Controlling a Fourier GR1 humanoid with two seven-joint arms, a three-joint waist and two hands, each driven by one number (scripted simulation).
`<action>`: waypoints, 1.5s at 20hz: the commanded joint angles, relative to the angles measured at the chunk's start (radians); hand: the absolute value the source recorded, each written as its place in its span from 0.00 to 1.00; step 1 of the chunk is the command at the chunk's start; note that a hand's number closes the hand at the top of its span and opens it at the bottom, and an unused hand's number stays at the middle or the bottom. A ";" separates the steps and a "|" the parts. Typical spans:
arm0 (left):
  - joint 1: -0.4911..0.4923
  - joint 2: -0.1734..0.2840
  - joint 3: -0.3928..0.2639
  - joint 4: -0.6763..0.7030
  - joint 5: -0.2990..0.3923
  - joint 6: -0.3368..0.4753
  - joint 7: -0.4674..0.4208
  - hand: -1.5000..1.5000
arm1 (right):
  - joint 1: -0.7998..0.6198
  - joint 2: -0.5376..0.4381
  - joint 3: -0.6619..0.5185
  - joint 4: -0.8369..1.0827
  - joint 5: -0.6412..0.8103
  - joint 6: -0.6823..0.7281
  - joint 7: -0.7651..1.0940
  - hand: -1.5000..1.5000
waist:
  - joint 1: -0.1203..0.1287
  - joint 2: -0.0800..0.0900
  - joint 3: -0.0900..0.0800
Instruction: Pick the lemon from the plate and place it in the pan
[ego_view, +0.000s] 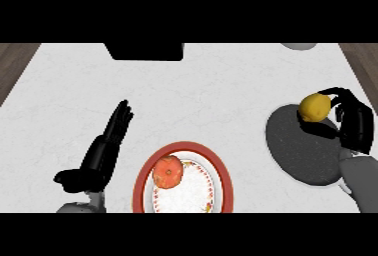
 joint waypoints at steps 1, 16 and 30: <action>-0.040 -0.015 -0.006 0.029 -0.014 0.011 0.005 0.50 | -0.082 -0.050 0.039 0.171 0.036 0.167 0.163 0.00 | 0.014 0.007 -0.002; -0.028 -0.022 -0.001 0.040 -0.018 0.007 -0.010 0.50 | -0.309 0.062 -0.129 0.549 -0.151 0.329 -0.276 0.00 | 0.005 0.004 0.001; 0.014 0.012 0.051 0.055 0.018 -0.031 -0.060 0.50 | -0.079 -0.198 -0.298 0.484 -0.443 1.014 -0.383 0.00 | -0.026 -0.006 -0.002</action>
